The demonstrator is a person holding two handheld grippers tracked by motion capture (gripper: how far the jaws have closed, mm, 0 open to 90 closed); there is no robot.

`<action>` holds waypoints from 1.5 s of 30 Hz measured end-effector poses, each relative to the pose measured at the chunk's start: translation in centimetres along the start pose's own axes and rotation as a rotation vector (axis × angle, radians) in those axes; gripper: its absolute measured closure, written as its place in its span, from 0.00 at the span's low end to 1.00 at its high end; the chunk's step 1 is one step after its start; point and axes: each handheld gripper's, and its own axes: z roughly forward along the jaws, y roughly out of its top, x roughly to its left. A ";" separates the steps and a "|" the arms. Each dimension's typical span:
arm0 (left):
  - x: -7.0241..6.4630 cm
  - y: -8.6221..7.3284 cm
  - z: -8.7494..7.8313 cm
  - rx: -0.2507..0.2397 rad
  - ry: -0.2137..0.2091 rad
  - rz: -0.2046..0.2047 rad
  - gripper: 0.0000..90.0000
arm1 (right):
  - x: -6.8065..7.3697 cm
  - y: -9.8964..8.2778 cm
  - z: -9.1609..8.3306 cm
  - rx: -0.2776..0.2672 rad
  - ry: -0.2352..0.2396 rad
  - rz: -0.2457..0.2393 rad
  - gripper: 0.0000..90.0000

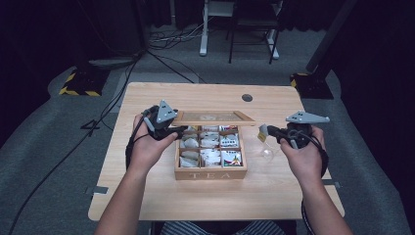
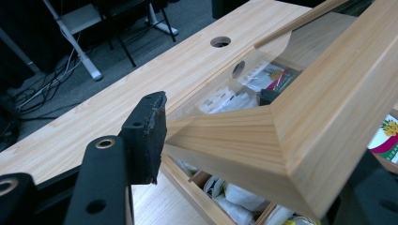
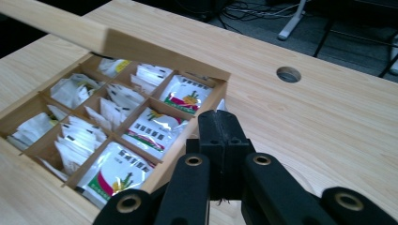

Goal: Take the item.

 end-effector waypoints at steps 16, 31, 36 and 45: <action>0.0 0.1 0.0 0.002 0.000 0.000 0.48 | -4.2 -1.3 0.1 0.075 -0.089 0.067 1.00; 0.0 0.0 0.1 0.001 -0.001 -0.003 0.48 | -5.0 -3.2 1.0 0.137 -0.079 0.104 1.00; 0.0 0.0 0.1 0.001 -0.001 -0.004 0.48 | -4.9 -3.5 1.4 0.156 -0.066 0.110 1.00; 0.0 0.0 0.1 0.000 -0.002 -0.005 0.48 | -4.8 -3.8 2.6 0.187 -0.058 0.103 1.00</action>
